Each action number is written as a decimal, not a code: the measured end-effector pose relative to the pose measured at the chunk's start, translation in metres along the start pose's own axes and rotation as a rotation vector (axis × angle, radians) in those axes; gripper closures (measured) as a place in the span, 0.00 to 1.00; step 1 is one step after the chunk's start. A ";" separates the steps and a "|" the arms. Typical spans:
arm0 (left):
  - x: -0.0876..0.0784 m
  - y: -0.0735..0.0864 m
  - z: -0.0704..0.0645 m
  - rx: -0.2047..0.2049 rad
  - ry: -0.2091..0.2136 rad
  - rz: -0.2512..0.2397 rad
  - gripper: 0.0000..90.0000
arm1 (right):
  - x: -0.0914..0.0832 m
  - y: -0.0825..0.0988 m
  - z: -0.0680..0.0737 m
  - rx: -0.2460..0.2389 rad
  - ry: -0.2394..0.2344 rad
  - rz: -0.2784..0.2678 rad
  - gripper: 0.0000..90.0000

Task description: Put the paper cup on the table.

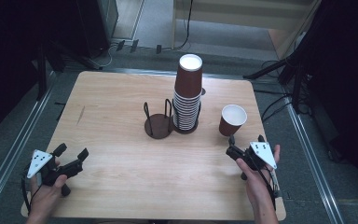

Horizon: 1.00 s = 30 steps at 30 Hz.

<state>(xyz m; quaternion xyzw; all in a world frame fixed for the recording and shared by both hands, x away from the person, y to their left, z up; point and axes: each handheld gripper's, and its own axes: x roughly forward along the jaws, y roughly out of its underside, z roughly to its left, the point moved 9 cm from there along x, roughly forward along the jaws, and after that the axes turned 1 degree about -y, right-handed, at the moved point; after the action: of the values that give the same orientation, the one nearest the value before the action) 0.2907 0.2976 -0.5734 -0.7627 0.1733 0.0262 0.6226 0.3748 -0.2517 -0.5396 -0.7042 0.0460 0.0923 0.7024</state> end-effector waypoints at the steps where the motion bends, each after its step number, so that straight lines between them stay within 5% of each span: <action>1: 0.000 0.000 0.000 -0.001 0.000 0.001 0.10 | -0.004 0.003 -0.004 -0.002 0.004 0.000 0.00; 30: 0.001 0.001 0.000 0.005 -0.004 0.002 0.10 | -0.054 0.034 -0.060 0.001 0.066 0.036 0.00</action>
<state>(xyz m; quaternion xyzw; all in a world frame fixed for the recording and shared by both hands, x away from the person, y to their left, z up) 0.2910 0.2976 -0.5747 -0.7608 0.1729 0.0282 0.6249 0.3196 -0.3157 -0.5627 -0.7055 0.0818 0.0817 0.6992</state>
